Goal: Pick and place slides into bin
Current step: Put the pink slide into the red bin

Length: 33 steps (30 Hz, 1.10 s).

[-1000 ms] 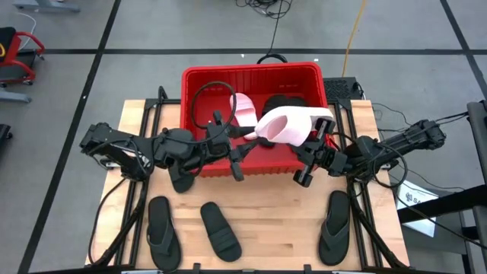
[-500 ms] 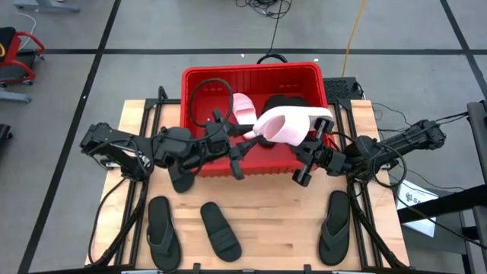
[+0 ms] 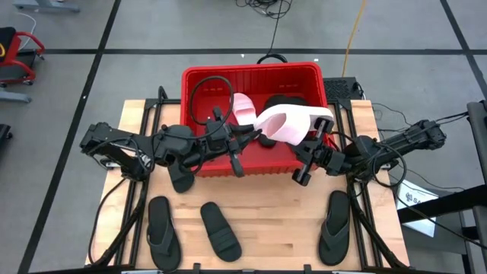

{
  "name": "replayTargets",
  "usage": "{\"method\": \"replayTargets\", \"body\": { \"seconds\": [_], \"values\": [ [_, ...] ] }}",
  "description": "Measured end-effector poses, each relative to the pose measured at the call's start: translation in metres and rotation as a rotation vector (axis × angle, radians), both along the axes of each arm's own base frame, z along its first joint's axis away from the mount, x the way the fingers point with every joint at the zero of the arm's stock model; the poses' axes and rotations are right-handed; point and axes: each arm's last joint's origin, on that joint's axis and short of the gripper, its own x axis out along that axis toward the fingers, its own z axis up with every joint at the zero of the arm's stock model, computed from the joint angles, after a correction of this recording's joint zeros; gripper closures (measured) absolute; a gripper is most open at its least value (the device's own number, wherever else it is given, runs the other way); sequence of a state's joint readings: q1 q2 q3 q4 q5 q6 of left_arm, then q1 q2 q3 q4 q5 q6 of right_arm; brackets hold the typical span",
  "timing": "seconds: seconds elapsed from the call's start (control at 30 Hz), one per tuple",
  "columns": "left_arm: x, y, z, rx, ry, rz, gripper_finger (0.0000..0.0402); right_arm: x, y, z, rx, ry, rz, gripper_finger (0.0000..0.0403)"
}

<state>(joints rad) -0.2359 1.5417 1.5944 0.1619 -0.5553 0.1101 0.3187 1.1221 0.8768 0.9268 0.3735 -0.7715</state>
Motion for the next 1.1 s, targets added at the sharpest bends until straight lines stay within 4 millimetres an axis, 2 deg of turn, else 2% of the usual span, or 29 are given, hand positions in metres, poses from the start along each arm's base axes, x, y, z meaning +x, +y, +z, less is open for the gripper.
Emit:
{"method": "replayTargets", "body": {
  "seconds": [0.33, 0.47, 0.67, 0.87, 1.1],
  "values": [
    [0.000, 0.000, 0.000, 0.014, 0.008, 0.008, 0.0397, 0.000, -0.001, -0.001, 0.019, 0.011, -0.033, 0.0397],
    [0.000, 0.002, 0.000, 0.025, 0.011, 0.015, 0.0398, 0.000, -0.001, -0.001, 0.020, 0.013, -0.033, 0.0385],
    [0.001, 0.005, 0.000, 0.040, 0.016, 0.026, 0.0399, 0.001, -0.001, -0.002, 0.015, 0.032, -0.040, 0.0349],
    [0.001, 0.005, 0.000, 0.071, 0.034, 0.060, 0.0399, 0.003, 0.000, -0.005, 0.017, 0.068, -0.044, 0.0292],
    [-0.011, 0.009, 0.005, 0.081, 0.069, 0.105, 0.0400, 0.006, -0.002, -0.013, 0.063, 0.170, -0.169, 0.0233]
  ]
}}
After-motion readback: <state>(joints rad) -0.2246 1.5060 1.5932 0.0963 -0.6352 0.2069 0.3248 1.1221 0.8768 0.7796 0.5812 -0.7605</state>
